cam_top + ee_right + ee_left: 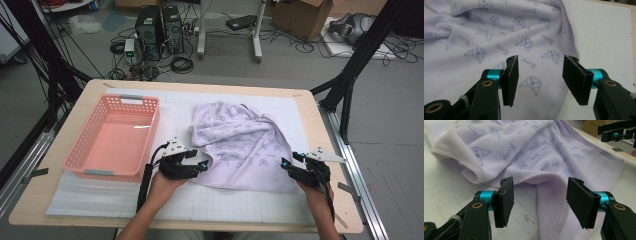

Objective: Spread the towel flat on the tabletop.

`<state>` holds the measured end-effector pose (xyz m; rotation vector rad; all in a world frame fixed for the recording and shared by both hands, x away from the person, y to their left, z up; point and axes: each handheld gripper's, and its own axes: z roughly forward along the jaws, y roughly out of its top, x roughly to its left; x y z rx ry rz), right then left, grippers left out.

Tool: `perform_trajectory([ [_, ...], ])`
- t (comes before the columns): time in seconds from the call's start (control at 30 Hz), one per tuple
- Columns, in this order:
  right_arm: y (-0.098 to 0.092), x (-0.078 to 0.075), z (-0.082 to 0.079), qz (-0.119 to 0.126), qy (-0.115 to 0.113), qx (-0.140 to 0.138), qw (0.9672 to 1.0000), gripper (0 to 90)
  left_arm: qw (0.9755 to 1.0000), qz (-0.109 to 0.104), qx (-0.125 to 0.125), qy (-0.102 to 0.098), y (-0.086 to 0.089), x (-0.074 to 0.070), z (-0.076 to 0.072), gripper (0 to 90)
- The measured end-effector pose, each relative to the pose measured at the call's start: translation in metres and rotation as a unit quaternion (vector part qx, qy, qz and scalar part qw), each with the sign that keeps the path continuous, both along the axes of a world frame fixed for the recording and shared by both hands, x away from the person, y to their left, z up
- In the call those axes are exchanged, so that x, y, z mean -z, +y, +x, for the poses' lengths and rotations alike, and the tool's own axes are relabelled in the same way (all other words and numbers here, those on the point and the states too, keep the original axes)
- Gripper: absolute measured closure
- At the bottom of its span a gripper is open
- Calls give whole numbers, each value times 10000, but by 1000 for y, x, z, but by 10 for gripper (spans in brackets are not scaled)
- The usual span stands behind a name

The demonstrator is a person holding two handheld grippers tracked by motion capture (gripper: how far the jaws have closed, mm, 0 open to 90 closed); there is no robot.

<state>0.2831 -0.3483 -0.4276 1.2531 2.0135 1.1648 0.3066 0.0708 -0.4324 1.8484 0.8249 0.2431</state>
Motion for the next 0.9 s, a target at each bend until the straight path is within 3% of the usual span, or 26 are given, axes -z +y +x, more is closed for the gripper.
perform_trajectory([
  [0.13, -5, 0, -9, 189, -36, 18, 9998, 455, 10000, -7, 62, 58, -6, 3, -5, 385],
  [0.3, -11, -7, -14, 228, -144, 126, 9996, 467, 9992, 377, 148, 69, -15, 9, -10, 401],
  [0.4, -16, -4, -11, 187, 37, 263, 9995, 467, 9986, 503, 156, 96, -18, 11, -10, 406],
  [0.6, -9, 10, -2, -236, 432, 209, 9986, 465, 9969, 737, 174, 213, -27, 17, -4, 425],
  [0.7, -5, 18, 2, -401, 630, 176, 9970, 470, 9957, 874, 44, 298, -28, 18, -1, 507],
  [0.8, -1, 22, 2, -529, 672, 213, 9961, 491, 9960, 845, -79, 271, -24, 17, 0, 752],
  [0.83, -1, 22, 2, -486, 694, 204, 9962, 525, 9964, 786, -142, 273, -21, 17, 0, 821],
  [0.9, -1, 22, 1, -410, 723, 80, 9965, 643, 9967, 725, -230, 284, -14, 17, -1, 854],
])
